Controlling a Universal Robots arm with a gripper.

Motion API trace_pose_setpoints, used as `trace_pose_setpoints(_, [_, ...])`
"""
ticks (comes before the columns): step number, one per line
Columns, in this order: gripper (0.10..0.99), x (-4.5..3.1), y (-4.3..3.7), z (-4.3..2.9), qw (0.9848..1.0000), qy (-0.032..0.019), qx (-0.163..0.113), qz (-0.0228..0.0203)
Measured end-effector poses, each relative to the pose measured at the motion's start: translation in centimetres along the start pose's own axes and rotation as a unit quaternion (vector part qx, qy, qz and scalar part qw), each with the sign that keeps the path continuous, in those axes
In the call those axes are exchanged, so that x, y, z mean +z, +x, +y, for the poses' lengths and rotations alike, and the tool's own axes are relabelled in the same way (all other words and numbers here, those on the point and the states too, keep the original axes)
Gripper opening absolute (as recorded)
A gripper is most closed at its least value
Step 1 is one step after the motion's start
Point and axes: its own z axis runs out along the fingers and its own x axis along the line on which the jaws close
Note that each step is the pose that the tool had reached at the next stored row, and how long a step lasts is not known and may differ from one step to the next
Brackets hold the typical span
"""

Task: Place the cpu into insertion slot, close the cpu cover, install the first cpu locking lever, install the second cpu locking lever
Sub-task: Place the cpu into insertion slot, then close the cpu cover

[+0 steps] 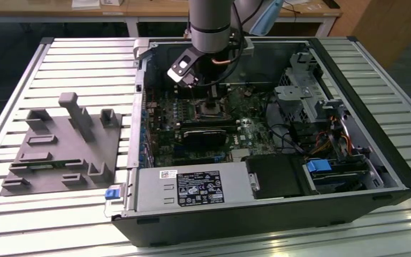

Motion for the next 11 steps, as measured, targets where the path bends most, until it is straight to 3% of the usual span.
trace_pose_setpoints(11, [0.118,-0.33,-0.01,0.03,1.0000,0.0000,0.000,0.0000])
